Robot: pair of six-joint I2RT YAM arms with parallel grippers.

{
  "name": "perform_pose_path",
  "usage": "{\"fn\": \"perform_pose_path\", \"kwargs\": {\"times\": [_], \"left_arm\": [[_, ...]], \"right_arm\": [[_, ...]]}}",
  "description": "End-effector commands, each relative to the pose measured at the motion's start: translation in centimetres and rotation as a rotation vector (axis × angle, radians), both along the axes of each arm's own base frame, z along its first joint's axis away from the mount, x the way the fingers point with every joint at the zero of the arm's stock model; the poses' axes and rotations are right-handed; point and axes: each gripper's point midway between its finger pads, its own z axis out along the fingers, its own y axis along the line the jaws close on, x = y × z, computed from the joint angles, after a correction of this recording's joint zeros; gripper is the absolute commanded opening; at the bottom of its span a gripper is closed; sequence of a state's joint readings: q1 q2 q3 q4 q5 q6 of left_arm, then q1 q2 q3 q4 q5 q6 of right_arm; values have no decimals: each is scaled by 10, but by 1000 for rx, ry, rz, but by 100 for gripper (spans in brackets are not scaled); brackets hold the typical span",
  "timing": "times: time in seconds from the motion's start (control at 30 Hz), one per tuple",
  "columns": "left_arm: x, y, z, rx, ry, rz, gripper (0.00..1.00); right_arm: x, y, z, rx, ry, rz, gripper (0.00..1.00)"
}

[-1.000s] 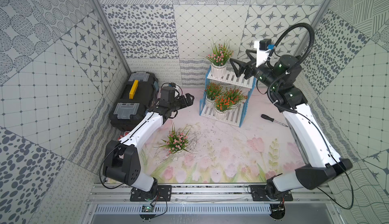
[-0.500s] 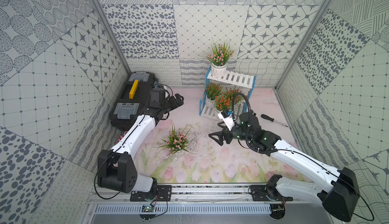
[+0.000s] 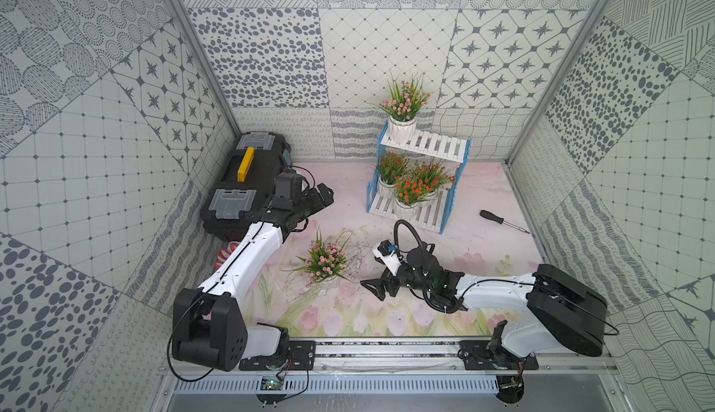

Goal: Place the baby's breath potted plants on the rack by color
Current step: Pick up the baby's breath potted plant from the center of the board.

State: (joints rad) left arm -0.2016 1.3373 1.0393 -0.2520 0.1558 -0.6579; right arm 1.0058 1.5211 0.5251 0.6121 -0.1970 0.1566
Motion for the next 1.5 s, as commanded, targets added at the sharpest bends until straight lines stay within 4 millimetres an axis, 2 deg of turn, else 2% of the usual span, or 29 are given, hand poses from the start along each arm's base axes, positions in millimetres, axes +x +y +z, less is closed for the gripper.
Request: {"fn": "perform_pose_path", "kwargs": {"times": [0.0, 0.2, 0.3, 0.57, 1.03, 1.47], "left_arm": [[-1, 7, 1, -19, -15, 50, 98], [-1, 6, 5, -52, -47, 58, 98], [-1, 6, 8, -47, -56, 52, 98], [0, 5, 12, -44, -66, 43, 98], [0, 5, 15, -40, -79, 32, 98], [1, 4, 17, -43, -84, 29, 98]], "right_arm": [[-3, 29, 41, 201, -171, 18, 98], [-16, 55, 30, 282, -252, 76, 98], [-14, 67, 27, 273, -292, 65, 98], [6, 80, 11, 208, -322, 4, 98], [7, 101, 2, 216, -299, 47, 98], [13, 120, -15, 169, -274, 67, 98]]}}
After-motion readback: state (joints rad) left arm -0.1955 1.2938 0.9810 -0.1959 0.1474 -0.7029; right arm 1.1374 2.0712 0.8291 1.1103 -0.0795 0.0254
